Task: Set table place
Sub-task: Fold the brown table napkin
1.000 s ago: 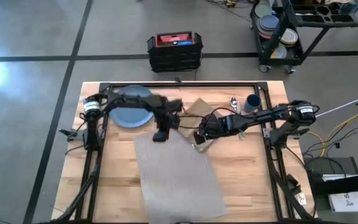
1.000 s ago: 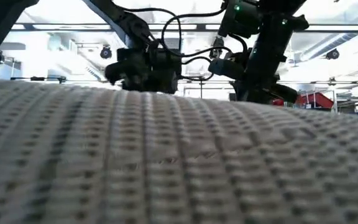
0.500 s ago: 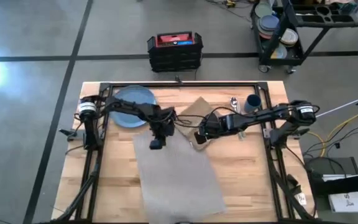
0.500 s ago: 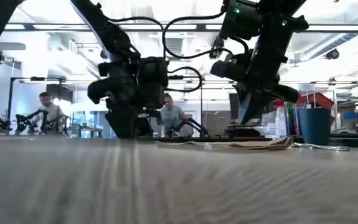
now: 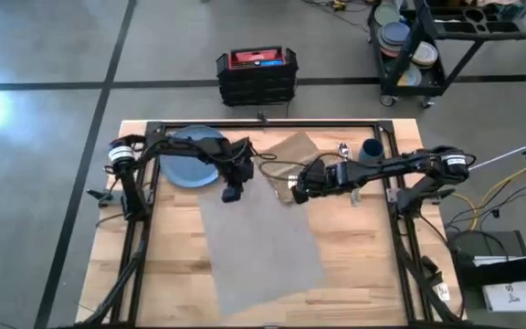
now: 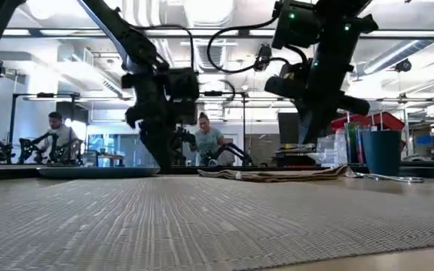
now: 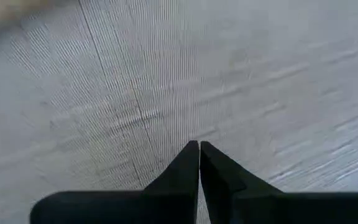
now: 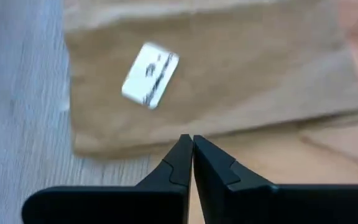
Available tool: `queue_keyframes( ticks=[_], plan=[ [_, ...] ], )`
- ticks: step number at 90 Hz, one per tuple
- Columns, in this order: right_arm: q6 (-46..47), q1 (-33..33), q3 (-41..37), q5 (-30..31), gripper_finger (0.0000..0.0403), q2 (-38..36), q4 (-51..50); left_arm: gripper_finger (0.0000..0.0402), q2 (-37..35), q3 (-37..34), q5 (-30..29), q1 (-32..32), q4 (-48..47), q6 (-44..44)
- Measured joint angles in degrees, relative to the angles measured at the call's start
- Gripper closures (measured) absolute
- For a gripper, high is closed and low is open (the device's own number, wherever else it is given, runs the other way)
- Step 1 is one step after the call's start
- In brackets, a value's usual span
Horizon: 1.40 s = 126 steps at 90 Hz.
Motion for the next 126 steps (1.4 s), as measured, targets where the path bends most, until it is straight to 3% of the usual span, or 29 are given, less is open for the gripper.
queue_keyframes(
  ticks=[15, 44, 73, 94, 126],
  plan=[
    [-5.8, -5.7, 0.0, -0.7, 0.0403, -3.4, 0.4, 0.0401, -3.6, 1.2, 0.8, 0.0, 0.2, -1.0],
    [-14.4, -15.9, 0.0, -14.7, 0.0403, -3.2, 14.7, 0.0402, -6.3, 1.2, 1.7, -0.7, 1.7, -4.1],
    [-13.8, -15.7, 0.0, -18.6, 0.0403, 5.0, 23.2, 0.0402, -6.2, -7.7, -1.2, -4.0, 3.5, -6.8],
    [-12.8, -14.7, 0.0, -20.7, 0.0403, 9.7, 26.6, 0.0402, -6.2, -15.0, -1.3, -5.7, 10.7, -11.4],
    [-10.8, -9.5, 0.0, -21.8, 0.0403, 13.8, 26.8, 0.0402, -6.6, -17.9, -1.0, -5.6, 15.6, -13.9]
  ],
)
